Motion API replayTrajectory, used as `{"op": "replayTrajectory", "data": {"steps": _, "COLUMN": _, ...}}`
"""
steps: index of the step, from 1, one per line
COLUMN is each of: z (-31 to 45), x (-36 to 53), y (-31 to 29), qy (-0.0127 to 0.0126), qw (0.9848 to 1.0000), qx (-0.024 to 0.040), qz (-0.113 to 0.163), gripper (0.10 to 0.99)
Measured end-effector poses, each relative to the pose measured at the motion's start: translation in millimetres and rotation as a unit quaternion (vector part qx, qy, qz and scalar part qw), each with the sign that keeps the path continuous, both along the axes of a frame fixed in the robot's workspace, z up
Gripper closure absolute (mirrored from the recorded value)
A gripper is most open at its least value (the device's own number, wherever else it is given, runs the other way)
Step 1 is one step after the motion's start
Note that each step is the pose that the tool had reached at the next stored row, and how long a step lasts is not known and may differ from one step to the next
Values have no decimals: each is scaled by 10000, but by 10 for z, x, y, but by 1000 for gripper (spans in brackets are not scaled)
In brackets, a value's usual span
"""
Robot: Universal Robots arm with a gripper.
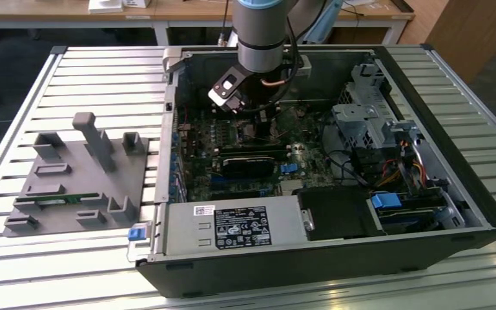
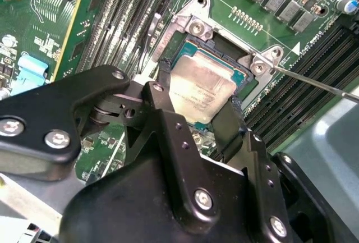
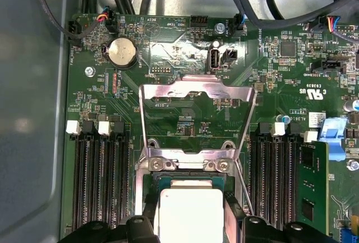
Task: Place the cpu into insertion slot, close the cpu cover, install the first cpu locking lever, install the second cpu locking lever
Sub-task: 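Place the cpu into insertion slot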
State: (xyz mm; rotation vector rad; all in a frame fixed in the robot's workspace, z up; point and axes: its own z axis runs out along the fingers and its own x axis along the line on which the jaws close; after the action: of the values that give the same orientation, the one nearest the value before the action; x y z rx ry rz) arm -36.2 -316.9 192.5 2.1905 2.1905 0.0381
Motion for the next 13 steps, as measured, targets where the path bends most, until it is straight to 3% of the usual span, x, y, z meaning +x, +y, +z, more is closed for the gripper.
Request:
{"op": "replayTrajectory", "data": {"steps": 2, "z": -2, "x": 1, "y": 1, "qy": -1, "qw": 10000, "qx": 1, "qz": 0, "gripper": 537}}
{"op": "replayTrajectory", "data": {"steps": 3, "z": -1, "x": 0, "y": 1, "qy": 0, "qw": 10000, "qx": 1, "qz": 0, "gripper": 475}}
{"op": "replayTrajectory", "data": {"steps": 13, "z": -5, "x": 0, "y": 17, "qy": 0, "qw": 10000, "qx": 18, "qz": 0, "gripper": 475}}
